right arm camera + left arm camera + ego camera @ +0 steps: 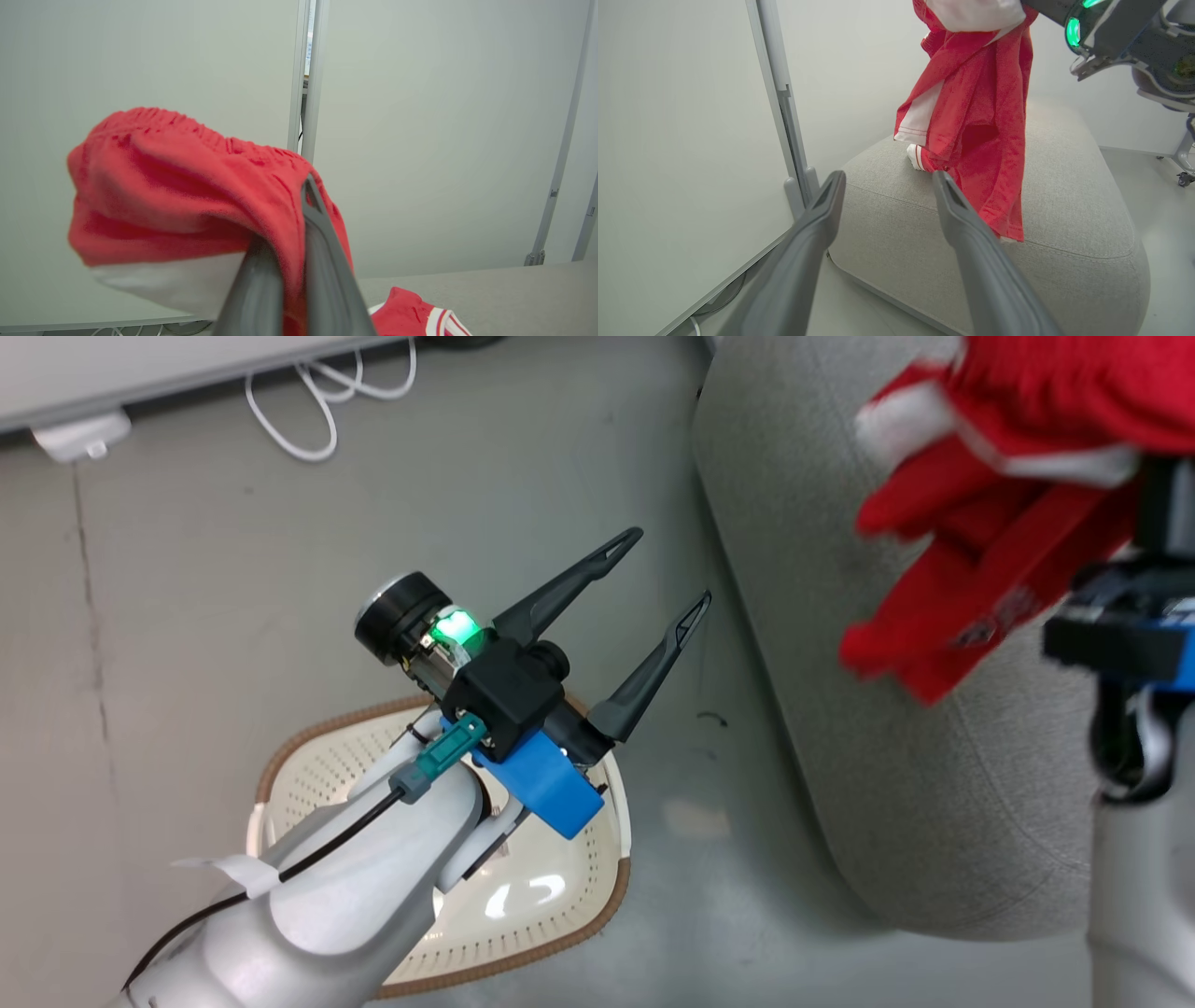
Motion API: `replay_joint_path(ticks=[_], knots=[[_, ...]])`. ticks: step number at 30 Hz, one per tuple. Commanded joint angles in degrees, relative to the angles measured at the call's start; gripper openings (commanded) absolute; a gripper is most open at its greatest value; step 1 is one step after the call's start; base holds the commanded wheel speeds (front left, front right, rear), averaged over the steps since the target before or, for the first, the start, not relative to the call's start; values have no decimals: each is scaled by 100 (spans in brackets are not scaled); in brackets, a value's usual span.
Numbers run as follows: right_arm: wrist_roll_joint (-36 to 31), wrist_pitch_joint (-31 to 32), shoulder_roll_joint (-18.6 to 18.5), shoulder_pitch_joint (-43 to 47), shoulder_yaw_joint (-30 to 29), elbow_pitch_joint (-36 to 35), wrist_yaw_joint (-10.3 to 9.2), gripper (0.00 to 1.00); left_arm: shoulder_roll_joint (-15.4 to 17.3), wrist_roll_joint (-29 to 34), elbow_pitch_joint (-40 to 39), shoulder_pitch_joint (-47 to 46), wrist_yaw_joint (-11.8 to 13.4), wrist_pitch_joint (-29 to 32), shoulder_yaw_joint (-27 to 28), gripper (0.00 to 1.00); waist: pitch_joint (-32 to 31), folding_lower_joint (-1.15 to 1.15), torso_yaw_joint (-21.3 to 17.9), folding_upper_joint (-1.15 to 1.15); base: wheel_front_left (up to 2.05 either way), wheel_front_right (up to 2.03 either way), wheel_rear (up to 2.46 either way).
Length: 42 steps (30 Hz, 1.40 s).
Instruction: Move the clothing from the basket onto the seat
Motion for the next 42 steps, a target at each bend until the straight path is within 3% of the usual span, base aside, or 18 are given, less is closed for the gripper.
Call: replay_joint_path(ticks=[1, 6, 12, 19, 24, 27, 42], knots=[[-22, -4, -57, -251, -66, -57, 3, 0, 33, 50, -25, -104, -26, -26, 44, 100, 270, 0, 70, 0, 0, 0, 0], [-39, -3, -363, -1214, -467, -98, 3, 0, 66, 129, -101, -306, -80, -25, 54, 100, 857, 0, 165, 0, 0, 0, 0], [-97, -3, -1006, -2443, -1034, 149, 3, 0, 115, 254, -145, -546, -143, -26, 56, 100, 1486, 0, 218, 0, 0, 0, 0], [-125, -3, -2104, -3499, -1394, 1085, 2, 0, 91, 394, -195, -753, -191, -26, 41, 100, 1923, 0, 287, 0, 0, 0, 0], [-135, -3, -2548, -3563, -1689, 1733, 2, 0, 81, 448, -230, -818, -209, -26, 58, 100, 2082, 0, 293, 0, 0, 0, 0], [-199, -3, -2587, -3380, -1863, 2046, 2, 0, 114, 458, -241, -822, -224, -26, 72, 100, 2140, 0, 282, 0, 0, 0, 0], [-494, -2, -1813, -2699, -2346, 3129, 2, 0, 208, 480, -267, -877, -234, -26, 94, 100, 2304, 0, 316, 0, 0, 0, 0]])
